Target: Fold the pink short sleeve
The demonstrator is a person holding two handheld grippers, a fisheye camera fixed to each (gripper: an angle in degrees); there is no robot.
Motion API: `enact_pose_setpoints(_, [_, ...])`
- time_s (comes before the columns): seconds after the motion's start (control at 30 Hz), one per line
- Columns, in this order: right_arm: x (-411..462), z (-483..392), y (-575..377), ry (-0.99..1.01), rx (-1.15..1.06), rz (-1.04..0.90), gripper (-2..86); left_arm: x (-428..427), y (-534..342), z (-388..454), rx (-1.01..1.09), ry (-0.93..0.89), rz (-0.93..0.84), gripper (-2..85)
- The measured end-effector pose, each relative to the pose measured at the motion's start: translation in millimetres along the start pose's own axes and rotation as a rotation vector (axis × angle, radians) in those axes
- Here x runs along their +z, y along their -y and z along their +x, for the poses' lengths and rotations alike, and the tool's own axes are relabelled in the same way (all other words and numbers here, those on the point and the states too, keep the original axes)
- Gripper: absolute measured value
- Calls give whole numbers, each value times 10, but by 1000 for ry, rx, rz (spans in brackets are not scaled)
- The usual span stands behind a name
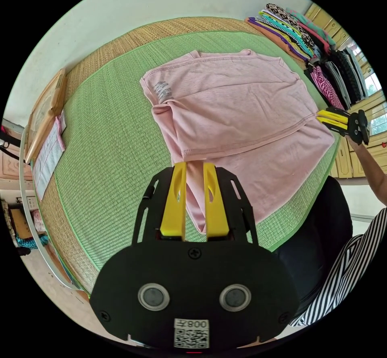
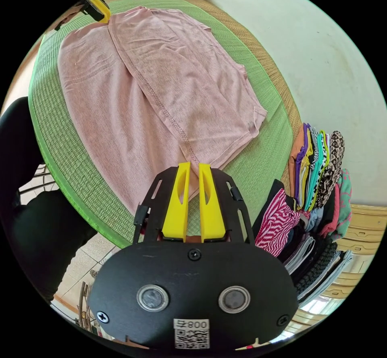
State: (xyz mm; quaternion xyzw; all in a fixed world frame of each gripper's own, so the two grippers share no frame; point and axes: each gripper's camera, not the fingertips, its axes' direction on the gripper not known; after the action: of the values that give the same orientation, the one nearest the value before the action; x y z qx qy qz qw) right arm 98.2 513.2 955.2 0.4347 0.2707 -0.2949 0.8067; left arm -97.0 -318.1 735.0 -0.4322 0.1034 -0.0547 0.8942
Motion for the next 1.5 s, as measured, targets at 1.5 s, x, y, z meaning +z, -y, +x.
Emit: enact_pose_setpoints(1.5, [-780,893,959,112,179,154,-4,-688,255,-810,-64,-296,166,24])
